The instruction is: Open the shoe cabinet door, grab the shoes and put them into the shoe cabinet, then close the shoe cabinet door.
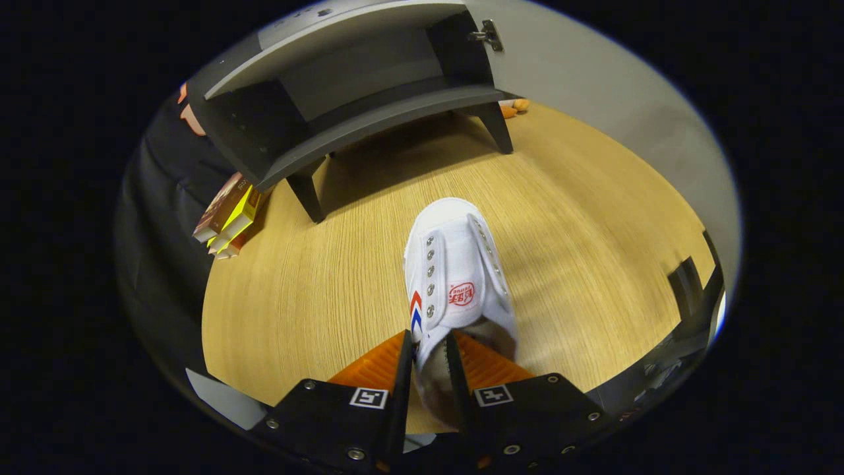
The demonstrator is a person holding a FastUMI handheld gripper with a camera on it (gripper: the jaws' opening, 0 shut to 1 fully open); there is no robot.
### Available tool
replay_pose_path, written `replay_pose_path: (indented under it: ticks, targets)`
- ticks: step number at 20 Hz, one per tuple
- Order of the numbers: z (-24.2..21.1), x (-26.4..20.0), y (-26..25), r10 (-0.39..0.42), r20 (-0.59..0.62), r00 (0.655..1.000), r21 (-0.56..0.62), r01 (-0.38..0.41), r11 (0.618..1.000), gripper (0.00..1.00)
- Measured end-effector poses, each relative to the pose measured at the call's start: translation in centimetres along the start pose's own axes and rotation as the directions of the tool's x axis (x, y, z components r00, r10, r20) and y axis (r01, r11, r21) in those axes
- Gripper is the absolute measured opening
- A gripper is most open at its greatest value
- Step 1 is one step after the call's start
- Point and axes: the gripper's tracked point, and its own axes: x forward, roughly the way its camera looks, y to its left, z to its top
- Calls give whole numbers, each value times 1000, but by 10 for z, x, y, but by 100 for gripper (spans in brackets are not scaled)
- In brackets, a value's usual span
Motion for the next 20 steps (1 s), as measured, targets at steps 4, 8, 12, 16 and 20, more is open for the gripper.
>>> replay_pose_path:
  ticks: [4, 8, 12, 16, 20]
  targets:
    - [9, 10, 2, 11, -12, 1000, -14, -11, 1000, 17]
    - [15, 7, 7, 32, -12, 999, -108, -34, 994, 2]
    - [23, 4, 9, 61, -22, 998, -59, -62, 996, 0]
    - [41, -13, 5, 53, 11, 999, -46, -52, 998, 0]
    - [66, -45, 12, 55, 73, 996, -36, -53, 998, 0]
